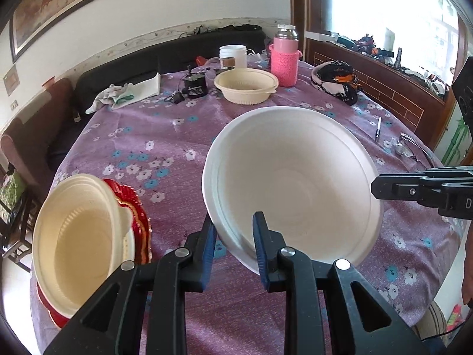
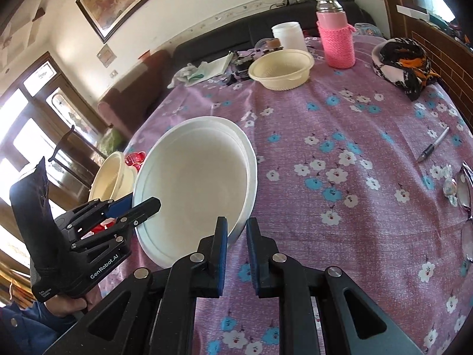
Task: Organize plates and bowls
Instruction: 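Lift the smaller white bowl with the left tool toward the stack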
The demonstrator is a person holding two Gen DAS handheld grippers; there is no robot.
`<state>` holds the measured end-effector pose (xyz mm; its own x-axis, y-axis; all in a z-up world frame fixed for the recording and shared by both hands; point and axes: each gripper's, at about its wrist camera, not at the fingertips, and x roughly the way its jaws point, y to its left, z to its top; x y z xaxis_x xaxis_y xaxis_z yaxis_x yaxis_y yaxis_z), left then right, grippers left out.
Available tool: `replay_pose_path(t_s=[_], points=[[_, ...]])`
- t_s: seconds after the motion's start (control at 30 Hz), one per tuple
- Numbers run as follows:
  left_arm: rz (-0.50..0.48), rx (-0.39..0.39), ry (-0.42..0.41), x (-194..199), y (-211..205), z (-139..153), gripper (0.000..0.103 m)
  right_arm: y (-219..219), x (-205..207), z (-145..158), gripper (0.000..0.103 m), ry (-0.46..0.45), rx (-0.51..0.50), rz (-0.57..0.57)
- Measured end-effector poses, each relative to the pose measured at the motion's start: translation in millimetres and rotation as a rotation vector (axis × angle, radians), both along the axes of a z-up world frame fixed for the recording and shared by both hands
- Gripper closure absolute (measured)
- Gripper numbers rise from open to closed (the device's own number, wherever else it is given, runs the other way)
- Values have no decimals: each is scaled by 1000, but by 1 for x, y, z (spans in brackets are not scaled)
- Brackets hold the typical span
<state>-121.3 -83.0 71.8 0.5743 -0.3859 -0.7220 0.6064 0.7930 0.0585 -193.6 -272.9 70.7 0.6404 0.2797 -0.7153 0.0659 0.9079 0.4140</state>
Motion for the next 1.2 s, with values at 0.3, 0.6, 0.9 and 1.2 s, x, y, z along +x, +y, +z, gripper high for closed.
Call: replay_pose_path(t_s=[0.3, 0.6, 0.9, 1.2], points=[[21, -12, 3, 3, 11, 0, 80, 12, 6, 5, 88, -3, -8, 21], [32, -24, 1, 2, 17, 1, 80, 17, 9, 7, 88, 0, -12, 28], [47, -44, -7, 1, 26, 9, 78, 22, 11, 13, 88, -10, -6, 38], [82, -103, -25, 7, 51, 34, 77, 39, 19, 37, 88, -59, -10, 82]])
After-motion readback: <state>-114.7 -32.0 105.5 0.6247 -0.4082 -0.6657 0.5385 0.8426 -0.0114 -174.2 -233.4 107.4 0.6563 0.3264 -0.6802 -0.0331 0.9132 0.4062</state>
